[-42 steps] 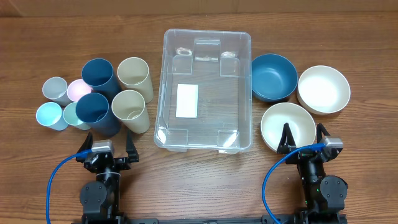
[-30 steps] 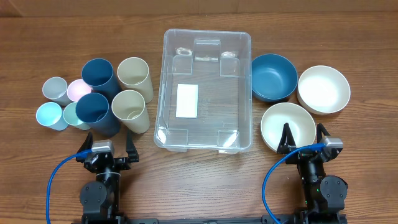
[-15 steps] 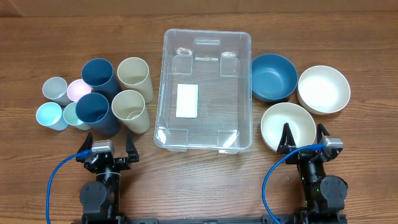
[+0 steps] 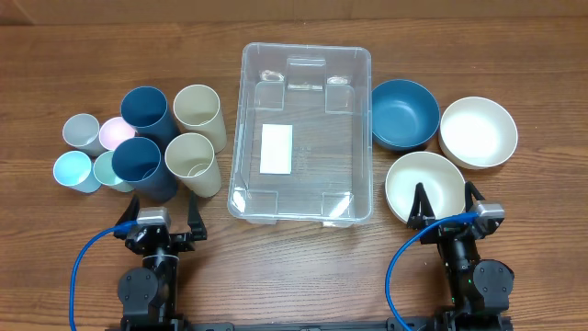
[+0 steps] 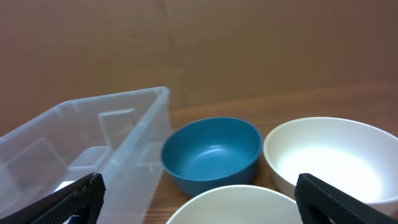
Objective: Pack container
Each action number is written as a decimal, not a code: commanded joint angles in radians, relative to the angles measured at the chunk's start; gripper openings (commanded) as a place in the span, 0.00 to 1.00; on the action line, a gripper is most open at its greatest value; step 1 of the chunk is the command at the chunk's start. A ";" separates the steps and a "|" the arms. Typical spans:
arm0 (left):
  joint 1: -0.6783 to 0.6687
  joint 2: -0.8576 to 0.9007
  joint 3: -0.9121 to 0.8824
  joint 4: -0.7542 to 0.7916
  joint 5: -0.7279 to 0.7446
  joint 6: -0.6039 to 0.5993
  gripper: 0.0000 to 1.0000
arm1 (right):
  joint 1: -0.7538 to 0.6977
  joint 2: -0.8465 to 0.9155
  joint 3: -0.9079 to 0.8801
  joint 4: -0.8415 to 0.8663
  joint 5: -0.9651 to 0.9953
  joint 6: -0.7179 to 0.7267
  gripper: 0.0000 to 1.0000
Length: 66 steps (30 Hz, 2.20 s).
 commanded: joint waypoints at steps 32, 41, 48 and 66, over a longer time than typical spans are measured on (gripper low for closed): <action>0.005 -0.004 0.292 0.135 -0.092 -0.140 1.00 | -0.002 0.352 0.652 -0.414 -0.245 0.108 1.00; 0.005 -0.004 0.292 0.279 -0.438 -0.079 1.00 | -0.002 0.908 1.261 -0.806 -0.235 0.000 1.00; 0.005 -0.004 0.292 0.183 -0.447 -0.079 1.00 | -0.076 1.015 1.274 -0.867 -0.092 0.177 1.00; 0.005 -0.004 0.292 -0.202 -0.446 -0.080 1.00 | -0.486 1.535 1.272 -0.887 -0.058 0.319 0.98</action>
